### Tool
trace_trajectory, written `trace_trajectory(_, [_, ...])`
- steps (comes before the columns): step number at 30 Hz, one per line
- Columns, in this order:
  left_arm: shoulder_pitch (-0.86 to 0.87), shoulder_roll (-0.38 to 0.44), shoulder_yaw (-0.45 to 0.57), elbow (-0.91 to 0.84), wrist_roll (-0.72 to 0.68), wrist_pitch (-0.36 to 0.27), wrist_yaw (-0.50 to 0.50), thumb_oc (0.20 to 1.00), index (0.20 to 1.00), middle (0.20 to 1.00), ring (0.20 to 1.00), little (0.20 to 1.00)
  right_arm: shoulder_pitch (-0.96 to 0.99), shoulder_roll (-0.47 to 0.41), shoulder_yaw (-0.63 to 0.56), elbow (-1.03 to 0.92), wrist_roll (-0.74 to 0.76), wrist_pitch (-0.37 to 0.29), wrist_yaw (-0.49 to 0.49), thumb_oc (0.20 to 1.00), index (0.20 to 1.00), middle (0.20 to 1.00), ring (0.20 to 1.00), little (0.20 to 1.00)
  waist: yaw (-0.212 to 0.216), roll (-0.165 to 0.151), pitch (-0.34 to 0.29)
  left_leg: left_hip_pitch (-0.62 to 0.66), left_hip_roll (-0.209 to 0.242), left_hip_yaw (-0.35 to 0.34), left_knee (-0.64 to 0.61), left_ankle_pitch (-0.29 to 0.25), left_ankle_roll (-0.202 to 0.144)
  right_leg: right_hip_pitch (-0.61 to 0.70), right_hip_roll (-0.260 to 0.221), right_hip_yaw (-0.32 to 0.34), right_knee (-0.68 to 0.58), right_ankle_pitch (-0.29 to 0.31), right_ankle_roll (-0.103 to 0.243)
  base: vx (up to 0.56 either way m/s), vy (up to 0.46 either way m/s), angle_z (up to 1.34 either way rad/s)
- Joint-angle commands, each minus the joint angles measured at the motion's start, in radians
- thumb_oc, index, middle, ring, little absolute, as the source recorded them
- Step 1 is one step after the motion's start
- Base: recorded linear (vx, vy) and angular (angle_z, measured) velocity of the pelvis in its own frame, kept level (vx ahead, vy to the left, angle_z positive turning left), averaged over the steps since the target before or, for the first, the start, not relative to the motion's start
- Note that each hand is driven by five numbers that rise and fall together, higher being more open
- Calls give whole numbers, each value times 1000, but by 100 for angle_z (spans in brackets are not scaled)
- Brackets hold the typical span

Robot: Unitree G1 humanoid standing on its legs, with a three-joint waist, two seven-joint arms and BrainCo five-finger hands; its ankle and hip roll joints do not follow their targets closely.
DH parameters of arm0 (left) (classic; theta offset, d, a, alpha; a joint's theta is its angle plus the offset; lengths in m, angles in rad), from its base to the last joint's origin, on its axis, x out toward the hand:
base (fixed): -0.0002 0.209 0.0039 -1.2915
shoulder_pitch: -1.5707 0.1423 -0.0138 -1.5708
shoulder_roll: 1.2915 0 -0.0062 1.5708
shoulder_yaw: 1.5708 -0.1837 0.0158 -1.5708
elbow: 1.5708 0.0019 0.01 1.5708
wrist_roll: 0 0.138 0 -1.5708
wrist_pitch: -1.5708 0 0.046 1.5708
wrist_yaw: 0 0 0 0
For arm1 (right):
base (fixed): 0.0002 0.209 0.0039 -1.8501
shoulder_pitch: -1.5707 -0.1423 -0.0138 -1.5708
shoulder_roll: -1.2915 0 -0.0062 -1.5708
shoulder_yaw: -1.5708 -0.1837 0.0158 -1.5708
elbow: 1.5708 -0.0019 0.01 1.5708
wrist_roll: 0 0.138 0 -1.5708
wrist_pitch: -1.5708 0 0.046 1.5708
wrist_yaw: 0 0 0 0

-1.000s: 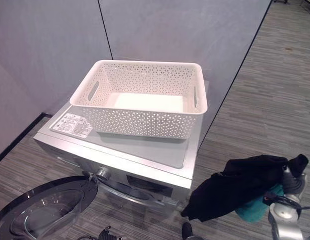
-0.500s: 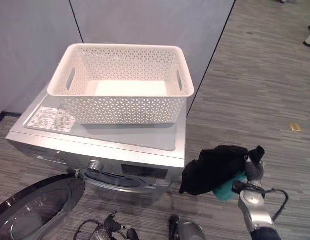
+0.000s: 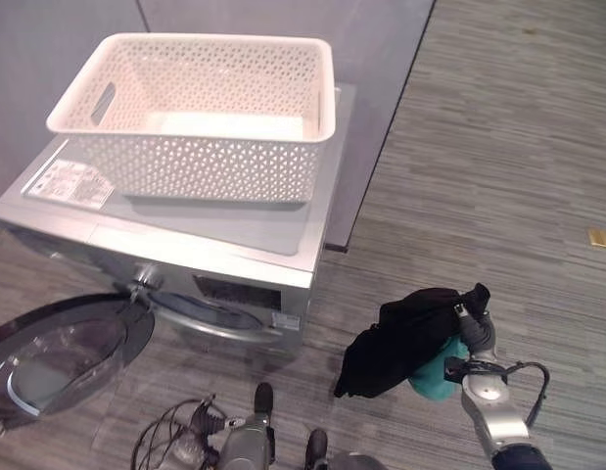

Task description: Grab the laundry basket,head to the washer,open it,put in the laundry and shut it.

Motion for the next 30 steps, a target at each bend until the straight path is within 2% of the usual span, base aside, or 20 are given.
trace_trajectory(1, [18, -91, -35, 5, -15, -23, 9, 1000, 1000, 1000, 1000, 1000, -27, -90, -72, -119, 18, -82, 2, 200, 200, 200, 200, 200, -25, 21, -14, 43, 113, -17, 91, -153, 17, 67, -40, -4, 18, -55, 123, -80, 94, 12])
trace_trajectory(3, [15, -92, -40, -9, -21, -21, 8, 1000, 1000, 1000, 1000, 1000, -22, -93, -67, -133, 29, -89, 14, 200, 200, 200, 200, 200, -40, 28, -23, 113, 168, -70, 88, -139, 10, 46, -45, -12, 34, -55, 121, -46, 109, 15])
trace_trajectory(5, [19, -92, -44, -23, -28, -27, 6, 1000, 1000, 1000, 1000, 1000, -22, -93, -60, -126, 40, -96, 23, 200, 200, 200, 200, 200, -52, 45, -30, 188, 202, -128, 84, -127, -7, 27, -48, -12, 64, -58, 126, -23, 218, 15])
trace_trajectory(6, [20, -92, -49, -31, -42, -26, 5, 1000, 1000, 1000, 1000, 1000, -29, -91, -47, -127, 51, -95, 30, 200, 200, 200, 200, 200, -62, 65, -32, 230, 221, -188, 87, -91, -24, 2, -52, -5, 100, -58, 133, -26, 223, 1])
trace_trajectory(7, [19, -92, -49, -31, -42, -26, 5, 1000, 1000, 1000, 1000, 1000, -30, -91, -47, -127, 51, -95, 30, 200, 200, 200, 200, 200, -63, 64, -34, 227, 220, -189, 82, -85, -24, -1, -52, -7, 98, -54, 132, -17, 278, -1])
trace_trajectory(9, [30, -98, -59, -41, -46, -32, -1, 1000, 1000, 1000, 1000, 1000, -36, -89, -42, -113, 58, -94, 34, 200, 200, 200, 200, 200, -72, 94, -50, 266, 225, -223, 35, -76, -56, -17, -59, 2, 120, -56, 149, 6, 355, 0])
trace_trajectory(10, [37, -100, -68, -52, -45, -32, -7, 1000, 1000, 1000, 1000, 1000, -35, -92, -44, -117, 62, -84, 39, 200, 200, 200, 200, 200, -84, 111, -54, 286, 234, -210, 4, -70, -66, -41, -82, 15, 162, -52, 158, -9, 347, 8])
trace_trajectory(13, [41, -99, -76, -61, -44, -35, -14, 1000, 1000, 1000, 1000, 1000, -29, -94, -56, -120, 60, -81, 37, 200, 200, 200, 200, 200, -88, 123, -62, 304, 235, -171, -24, -91, -78, -50, -109, 10, 178, -51, 173, -18, 330, 8])
trace_trajectory(14, [36, -99, -86, -78, -39, -36, -17, 1000, 1000, 1000, 1000, 1000, -17, -95, -75, -128, 57, -78, 29, 200, 200, 200, 200, 200, -95, 133, -60, 315, 224, -131, -36, -131, -83, -52, -144, -3, 183, -36, 187, -31, 413, 17])
trace_trajectory(16, [33, -97, -93, -82, -28, -38, -16, 1000, 1000, 1000, 1000, 1000, -5, -93, -88, -140, 51, -73, 30, 200, 200, 200, 200, 200, -97, 138, -58, 324, 198, -107, -42, -190, -82, -50, -181, -8, 178, -15, 207, -33, 367, 29])
trace_trajectory(19, [28, -83, -94, -102, -16, -44, -11, 1000, 1000, 1000, 1000, 1000, 1, -88, -91, -176, 27, -66, 38, 200, 200, 200, 200, 200, -94, 130, -43, 331, 133, -85, -32, -283, -59, -54, -248, 6, 165, 46, 248, -47, 352, 29])
trace_trajectory(21, [36, -69, -88, -131, -17, -51, -9, 1000, 1000, 1000, 1000, 1000, 14, -72, -94, -201, 25, -66, 43, 200, 200, 200, 200, 200, -89, 123, -33, 335, 86, -78, -31, -318, -38, -57, -291, 19, 144, 102, 274, -41, 284, -11])
trace_trajectory(22, [37, -67, -88, -132, -18, -50, -10, 1000, 1000, 1000, 1000, 1000, 15, -71, -95, -202, 24, -65, 43, 200, 200, 200, 200, 200, -88, 121, -34, 335, 82, -77, -30, -318, -35, -57, -294, 22, 142, 105, 276, -105, 471, -36])
trace_trajectory(23, [47, -46, -83, -194, -26, -64, -12, 1000, 1000, 1000, 1000, 1000, 22, -47, -104, -238, 19, -65, 37, 200, 200, 200, 200, 200, -82, 108, -31, 339, 5, -63, -66, -342, -8, -65, -364, 36, 54, 205, 316, -122, 455, -40])
trace_trajectory(25, [48, -21, -98, -251, -18, -80, -17, 1000, 1000, 1000, 1000, 1000, 18, -31, -100, -241, 23, -69, 30, 200, 200, 200, 200, 200, -79, 105, -31, 334, -32, -54, -87, -349, 10, -79, -399, 31, 15, 256, 332, -120, 386, -28])
trace_trajectory(27, [44, 3, -109, -293, -12, -89, -19, 1000, 1000, 1000, 1000, 1000, 6, -23, -87, -236, 26, -72, 30, 200, 200, 200, 200, 200, -75, 105, -27, 326, -46, -45, -92, -345, 22, -92, -408, 20, 20, 261, 328, -132, 219, -26])
trace_trajectory(28, [43, 58, -132, -379, 12, -107, -27, 1000, 1000, 1000, 1000, 1000, -8, -12, -56, -232, 40, -86, 43, 200, 200, 200, 200, 200, -69, 113, -16, 309, -49, -26, -94, -334, 46, -93, -373, 6, 90, 192, 298, -217, 296, -21])
trace_trajectory(29, [41, 85, -140, -406, 24, -121, -31, 1000, 1000, 1000, 1000, 1000, -6, -4, -40, -232, 57, -98, 58, 200, 200, 200, 200, 200, -68, 113, -13, 297, -51, -21, -96, -320, 54, -91, -339, 12, 137, 163, 286, -167, 214, -29])
trace_trajectory(30, [41, 87, -139, -407, 24, -120, -31, 1000, 1000, 1000, 1000, 1000, -7, -4, -40, -231, 57, -99, 59, 200, 200, 200, 200, 200, -68, 112, -14, 294, -52, -20, -97, -316, 54, -94, -340, 13, 137, 165, 285, -118, 112, -30])
